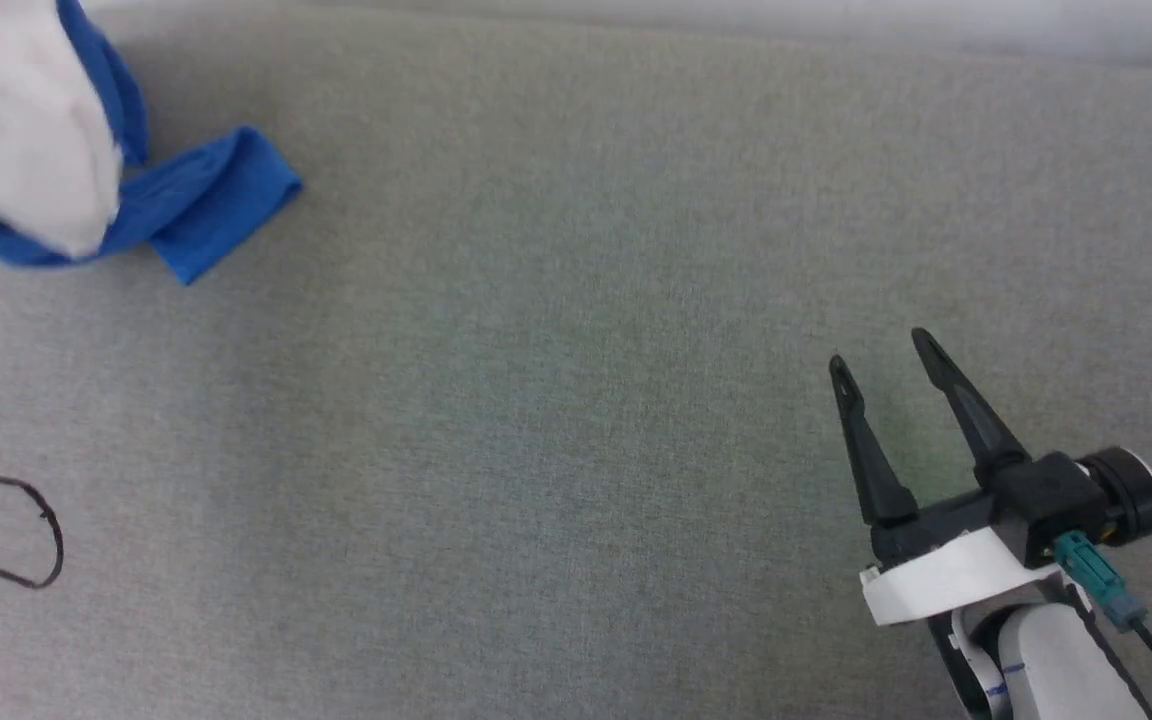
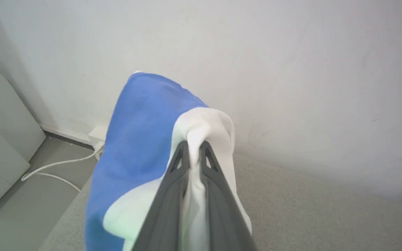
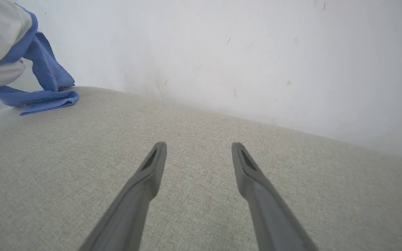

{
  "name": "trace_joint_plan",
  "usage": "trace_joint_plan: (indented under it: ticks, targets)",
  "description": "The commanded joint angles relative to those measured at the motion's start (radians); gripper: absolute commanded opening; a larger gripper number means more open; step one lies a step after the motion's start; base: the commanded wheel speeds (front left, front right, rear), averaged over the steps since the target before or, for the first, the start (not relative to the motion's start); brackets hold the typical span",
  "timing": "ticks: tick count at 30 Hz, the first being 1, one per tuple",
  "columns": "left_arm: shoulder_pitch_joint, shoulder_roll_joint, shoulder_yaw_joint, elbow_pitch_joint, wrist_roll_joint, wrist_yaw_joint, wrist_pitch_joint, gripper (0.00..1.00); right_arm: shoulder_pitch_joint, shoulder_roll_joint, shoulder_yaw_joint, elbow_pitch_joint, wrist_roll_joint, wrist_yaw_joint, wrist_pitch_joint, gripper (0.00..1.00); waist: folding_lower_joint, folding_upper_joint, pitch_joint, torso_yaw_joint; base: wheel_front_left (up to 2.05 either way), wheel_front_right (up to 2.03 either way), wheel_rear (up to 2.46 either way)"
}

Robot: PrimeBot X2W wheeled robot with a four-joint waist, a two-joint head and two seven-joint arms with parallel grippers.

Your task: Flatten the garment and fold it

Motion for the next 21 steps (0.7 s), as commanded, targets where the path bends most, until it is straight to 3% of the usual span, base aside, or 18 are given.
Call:
trace_joint_plan:
  ticks: [1,12,21]
  targets:
    - [-0.018,0.003,-0.018,-0.029,0.012,-0.006,-0.043,0.00,0.015,0.005,-0.010,0.004,0.004,-0.002,-0.003,1.00,0.0001,-0.0001,-0.126,0.000,0.00,0.00,0.00]
    - [-0.024,-0.044,-0.132,-0.278,0.083,-0.007,-0.279,0.00,0.059,0.017,-0.100,0.001,0.000,-0.002,-0.003,1.00,0.0001,-0.0001,-0.279,-0.074,0.00,0.00,0.00]
    - [-0.069,-0.150,-0.227,-0.479,0.115,-0.001,-0.285,0.00,0.064,0.020,-0.139,-0.013,-0.003,-0.002,-0.003,1.00,0.0001,-0.0001,-0.321,-0.203,0.00,0.00,0.00]
